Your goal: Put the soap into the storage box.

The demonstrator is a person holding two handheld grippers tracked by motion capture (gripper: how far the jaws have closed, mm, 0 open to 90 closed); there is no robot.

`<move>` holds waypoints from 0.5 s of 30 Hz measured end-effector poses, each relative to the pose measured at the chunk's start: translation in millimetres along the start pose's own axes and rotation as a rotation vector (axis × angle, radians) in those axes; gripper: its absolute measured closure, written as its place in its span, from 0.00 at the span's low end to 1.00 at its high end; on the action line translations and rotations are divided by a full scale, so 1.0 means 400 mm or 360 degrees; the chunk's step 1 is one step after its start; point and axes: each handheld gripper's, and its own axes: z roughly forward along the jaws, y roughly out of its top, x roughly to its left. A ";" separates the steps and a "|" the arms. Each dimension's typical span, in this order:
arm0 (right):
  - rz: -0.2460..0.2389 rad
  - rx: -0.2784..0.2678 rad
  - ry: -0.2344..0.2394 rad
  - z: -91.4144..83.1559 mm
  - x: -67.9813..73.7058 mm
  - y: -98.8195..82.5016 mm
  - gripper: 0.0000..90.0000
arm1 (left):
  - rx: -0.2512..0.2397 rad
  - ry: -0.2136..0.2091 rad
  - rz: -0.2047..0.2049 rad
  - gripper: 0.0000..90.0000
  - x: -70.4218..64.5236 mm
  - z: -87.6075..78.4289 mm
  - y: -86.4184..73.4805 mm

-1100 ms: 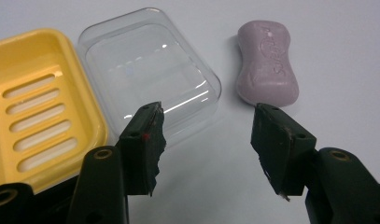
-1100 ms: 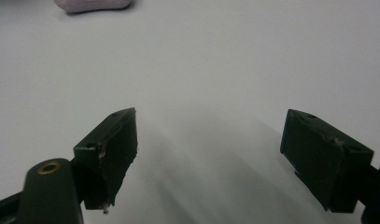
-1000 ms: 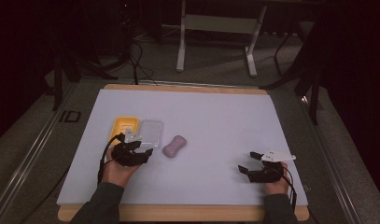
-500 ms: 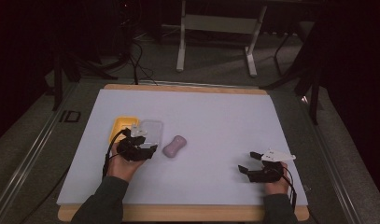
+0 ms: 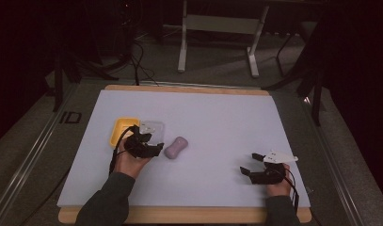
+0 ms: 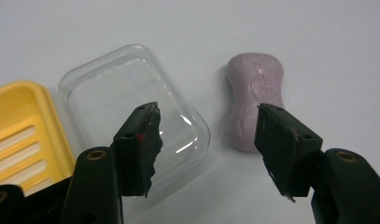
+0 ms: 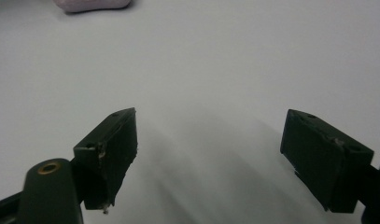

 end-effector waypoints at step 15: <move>0.0001 -0.0005 0.0001 0.000 -0.001 0.000 0.20 | 0.0035 -0.0005 0.0029 0.45 -0.016 0.022 0.036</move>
